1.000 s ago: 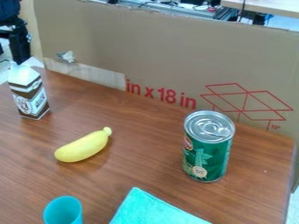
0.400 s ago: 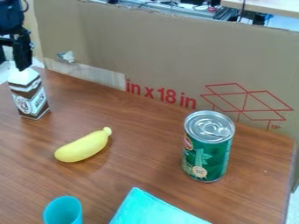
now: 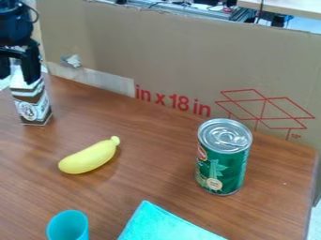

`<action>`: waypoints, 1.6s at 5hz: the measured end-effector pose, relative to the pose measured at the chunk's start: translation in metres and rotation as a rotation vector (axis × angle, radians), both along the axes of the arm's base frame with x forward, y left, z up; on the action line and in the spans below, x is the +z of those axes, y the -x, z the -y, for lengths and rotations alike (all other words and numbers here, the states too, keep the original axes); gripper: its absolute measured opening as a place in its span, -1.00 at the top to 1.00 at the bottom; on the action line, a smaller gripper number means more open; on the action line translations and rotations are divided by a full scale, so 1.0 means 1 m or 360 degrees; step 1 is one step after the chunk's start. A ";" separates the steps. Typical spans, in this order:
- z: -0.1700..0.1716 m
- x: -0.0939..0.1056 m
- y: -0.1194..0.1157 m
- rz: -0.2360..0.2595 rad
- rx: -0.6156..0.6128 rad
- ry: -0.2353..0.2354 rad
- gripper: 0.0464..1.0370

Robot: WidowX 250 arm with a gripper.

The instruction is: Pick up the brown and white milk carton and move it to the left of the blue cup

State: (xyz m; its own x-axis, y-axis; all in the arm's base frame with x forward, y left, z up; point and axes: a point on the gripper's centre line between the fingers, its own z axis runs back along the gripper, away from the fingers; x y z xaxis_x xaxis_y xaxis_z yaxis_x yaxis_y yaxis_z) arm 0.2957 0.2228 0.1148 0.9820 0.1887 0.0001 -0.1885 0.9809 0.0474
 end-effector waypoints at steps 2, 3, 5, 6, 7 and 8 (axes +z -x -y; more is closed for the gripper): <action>0.011 -0.007 -0.006 0.0027 0.0068 0.0064 -0.93; 0.015 -0.017 -0.015 0.0005 0.0093 0.0097 -0.81; 0.009 -0.014 -0.015 0.0007 0.0151 0.0036 -0.59; 0.019 0.023 -0.004 0.0067 0.0079 0.0022 -0.59; 0.043 0.055 0.033 0.0051 -0.0051 0.0030 -0.59; 0.064 0.047 0.080 -0.0155 -0.0154 0.0065 -0.59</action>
